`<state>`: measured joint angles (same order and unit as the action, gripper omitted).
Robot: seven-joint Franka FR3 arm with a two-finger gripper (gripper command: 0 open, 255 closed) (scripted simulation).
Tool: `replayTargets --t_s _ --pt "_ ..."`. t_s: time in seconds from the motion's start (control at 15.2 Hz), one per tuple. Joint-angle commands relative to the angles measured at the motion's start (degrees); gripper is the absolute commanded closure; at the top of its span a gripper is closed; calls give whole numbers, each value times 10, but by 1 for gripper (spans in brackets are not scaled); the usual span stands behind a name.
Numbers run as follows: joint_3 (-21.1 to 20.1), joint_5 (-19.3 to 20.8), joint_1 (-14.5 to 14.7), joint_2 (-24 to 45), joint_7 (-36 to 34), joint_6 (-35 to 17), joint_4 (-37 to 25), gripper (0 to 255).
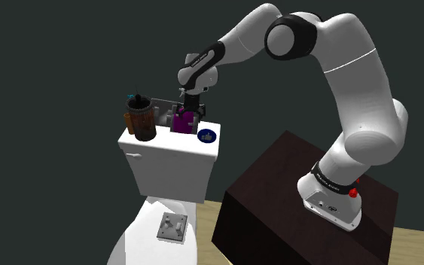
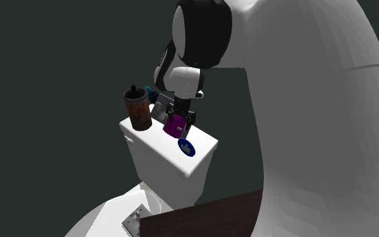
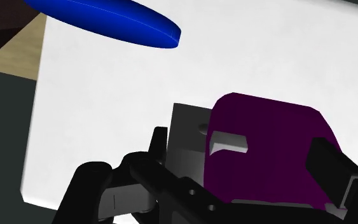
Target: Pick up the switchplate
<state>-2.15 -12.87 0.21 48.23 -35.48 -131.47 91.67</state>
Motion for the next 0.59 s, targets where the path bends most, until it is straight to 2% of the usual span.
replayTargets --t_s 0.0,0.13,0.2,0.53 --pt "-1 -1 0 10 2 -10 0 0" --pt "-1 -1 0 14 2 -12 -2 0" --pt "-1 -1 1 15 2 -13 -2 255" --pt "-1 -1 2 15 1 -13 -2 255"
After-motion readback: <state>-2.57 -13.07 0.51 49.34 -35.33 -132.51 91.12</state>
